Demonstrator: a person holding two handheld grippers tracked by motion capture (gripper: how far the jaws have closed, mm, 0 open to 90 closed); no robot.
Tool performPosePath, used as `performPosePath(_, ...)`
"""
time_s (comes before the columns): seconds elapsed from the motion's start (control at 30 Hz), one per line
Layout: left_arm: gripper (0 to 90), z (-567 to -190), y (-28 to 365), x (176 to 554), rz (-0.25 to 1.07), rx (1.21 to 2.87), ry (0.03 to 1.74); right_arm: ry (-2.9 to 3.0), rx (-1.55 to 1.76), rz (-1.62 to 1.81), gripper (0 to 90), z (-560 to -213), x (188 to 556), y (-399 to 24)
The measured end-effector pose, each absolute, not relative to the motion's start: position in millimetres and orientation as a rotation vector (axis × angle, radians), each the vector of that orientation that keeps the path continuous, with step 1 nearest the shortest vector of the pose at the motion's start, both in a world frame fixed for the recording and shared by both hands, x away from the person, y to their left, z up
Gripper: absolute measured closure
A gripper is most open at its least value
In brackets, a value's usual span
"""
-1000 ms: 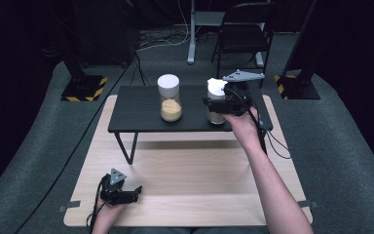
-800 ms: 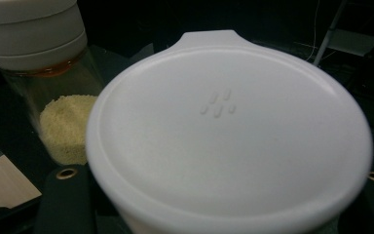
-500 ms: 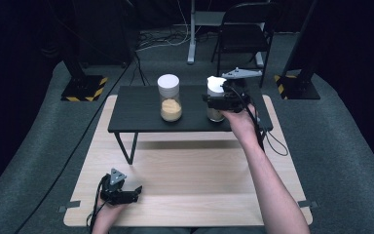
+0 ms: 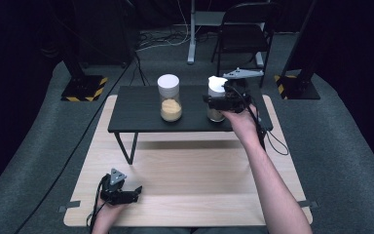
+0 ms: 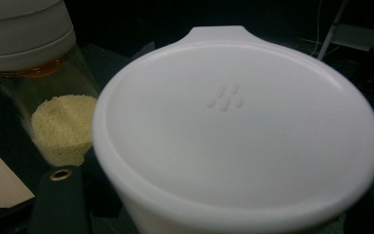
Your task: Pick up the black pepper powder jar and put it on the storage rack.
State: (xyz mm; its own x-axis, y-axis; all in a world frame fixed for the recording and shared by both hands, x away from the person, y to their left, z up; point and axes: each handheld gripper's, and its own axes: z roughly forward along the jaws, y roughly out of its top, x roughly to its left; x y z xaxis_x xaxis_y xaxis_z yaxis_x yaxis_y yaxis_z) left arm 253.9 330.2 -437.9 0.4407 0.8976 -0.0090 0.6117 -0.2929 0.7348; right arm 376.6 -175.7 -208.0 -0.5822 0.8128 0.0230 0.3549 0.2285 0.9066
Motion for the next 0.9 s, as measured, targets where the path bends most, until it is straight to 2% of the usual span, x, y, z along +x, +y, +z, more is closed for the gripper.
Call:
performPosePath(0.4,7.5,-438,330,254,0.542,2.019,1.263,2.051,1.064,1.337,12.6,-207,369,-181)
performPosePath(0.9,7.5,-438,330,254,0.542,2.020,1.261,2.031,1.044,1.365,10.9,-206,348,-206)
